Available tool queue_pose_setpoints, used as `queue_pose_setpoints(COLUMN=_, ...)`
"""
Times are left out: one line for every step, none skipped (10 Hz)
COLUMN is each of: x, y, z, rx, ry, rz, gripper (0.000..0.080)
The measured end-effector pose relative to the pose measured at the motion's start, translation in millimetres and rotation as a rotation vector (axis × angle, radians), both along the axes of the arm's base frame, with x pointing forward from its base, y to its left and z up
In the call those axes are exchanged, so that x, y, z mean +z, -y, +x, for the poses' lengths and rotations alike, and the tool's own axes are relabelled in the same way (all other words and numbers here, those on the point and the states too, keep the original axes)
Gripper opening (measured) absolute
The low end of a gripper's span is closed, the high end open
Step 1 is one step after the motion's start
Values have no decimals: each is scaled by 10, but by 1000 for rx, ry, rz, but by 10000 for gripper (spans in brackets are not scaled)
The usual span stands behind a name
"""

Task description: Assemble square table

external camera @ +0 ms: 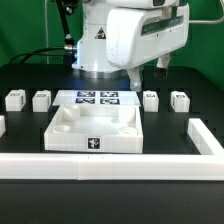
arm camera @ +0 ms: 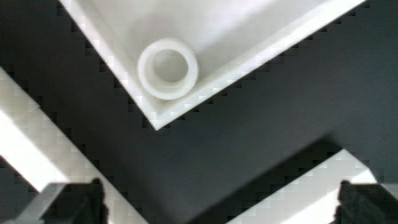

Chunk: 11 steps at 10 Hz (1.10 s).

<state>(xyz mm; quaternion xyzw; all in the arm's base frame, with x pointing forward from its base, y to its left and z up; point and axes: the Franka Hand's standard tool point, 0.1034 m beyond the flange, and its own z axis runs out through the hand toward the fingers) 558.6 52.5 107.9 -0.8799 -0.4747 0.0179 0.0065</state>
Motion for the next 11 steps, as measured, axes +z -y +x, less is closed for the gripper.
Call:
queue_pose_setpoints(x=-110, y=142, z=-215, rx=99, ry=-17, rz=1, gripper=649)
queue_pose_setpoints(x=-194, y=242, z=-438, rx=203, ry=-30, rz=6, gripper=649)
queue_pose_setpoints(x=-308, y=355, z=-631, rx=331, ry=-17, rz=15, gripper=649)
queue_pose_setpoints(x=-474, y=480, z=-855, rx=417, ry=-16, rz=25, gripper=649)
queue_pose_setpoints(x=-609, y=548, z=-988, rx=490, ry=-24, rz=36, gripper=649)
queue_pose_setpoints(x=-758, y=592, z=-1083, rx=529, ry=-12, rz=44, gripper=649)
queue_pose_setpoints(x=-893, y=606, z=-1189, rx=518, ry=-8, rz=50, gripper=649)
queue_pose_setpoints(x=-971, y=591, z=-1248, rx=506, ry=-8, rz=53, gripper=649)
queue_pose_setpoints(x=-1013, y=637, z=-1272, rx=505, ry=-4, rz=54, gripper=649)
queue_pose_setpoints(x=-1021, y=676, z=-1276, rx=492, ry=-5, rz=54, gripper=649)
queue_pose_setpoints(x=-1022, y=669, z=-1275, rx=490, ry=-5, rz=54, gripper=622)
